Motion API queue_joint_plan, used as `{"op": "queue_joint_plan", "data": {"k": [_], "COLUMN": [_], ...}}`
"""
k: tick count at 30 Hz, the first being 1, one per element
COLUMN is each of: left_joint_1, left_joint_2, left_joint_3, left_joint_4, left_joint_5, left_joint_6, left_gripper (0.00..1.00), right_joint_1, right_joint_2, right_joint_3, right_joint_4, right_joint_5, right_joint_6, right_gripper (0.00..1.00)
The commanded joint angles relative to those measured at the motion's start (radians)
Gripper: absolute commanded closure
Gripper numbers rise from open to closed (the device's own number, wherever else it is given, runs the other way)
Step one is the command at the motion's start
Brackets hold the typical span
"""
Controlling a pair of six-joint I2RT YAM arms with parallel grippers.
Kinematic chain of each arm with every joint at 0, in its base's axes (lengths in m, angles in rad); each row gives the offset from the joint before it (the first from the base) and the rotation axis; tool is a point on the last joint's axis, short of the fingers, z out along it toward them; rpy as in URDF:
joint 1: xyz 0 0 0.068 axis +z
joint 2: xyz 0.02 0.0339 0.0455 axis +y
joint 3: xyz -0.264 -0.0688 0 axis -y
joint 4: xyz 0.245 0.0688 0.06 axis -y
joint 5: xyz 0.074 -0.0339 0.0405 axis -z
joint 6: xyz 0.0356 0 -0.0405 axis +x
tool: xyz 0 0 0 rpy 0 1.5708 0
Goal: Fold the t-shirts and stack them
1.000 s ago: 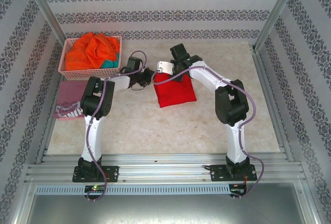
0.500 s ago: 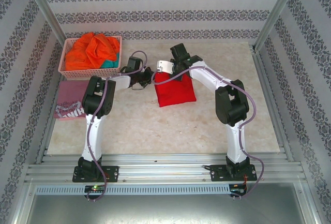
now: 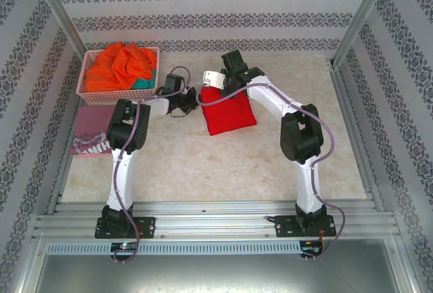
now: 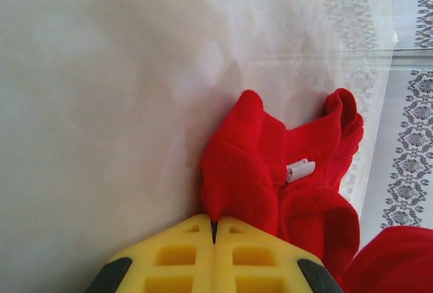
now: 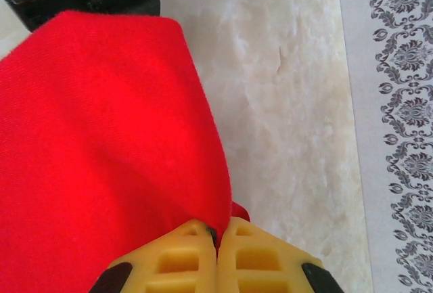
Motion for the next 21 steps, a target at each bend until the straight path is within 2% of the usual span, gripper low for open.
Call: {"op": "queue_joint_plan", "data": {"k": [1, 8, 21], "left_joint_1": [0.012, 0.020, 0.039], "left_joint_2": [0.062, 0.060, 0.040], "left_joint_3": [0.000, -0.021, -0.088], "left_joint_4": [-0.070, -0.041, 0.036], "left_joint_5": [-0.025, -0.017, -0.016], "left_joint_6": [0.034, 0.020, -0.012], "left_gripper": [1.00, 1.00, 1.00], "right_joint_1": [-0.009, -0.015, -0.021], "right_joint_2": [0.042, 0.157, 0.263], "right_joint_3": [0.055, 0.171, 0.234], "right_joint_4": [-0.007, -0.044, -0.023], "right_joint_5": [-0.008, 0.006, 0.062], "right_joint_6": [-0.001, 0.011, 0.072], "right_gripper": [1.00, 1.00, 1.00]}}
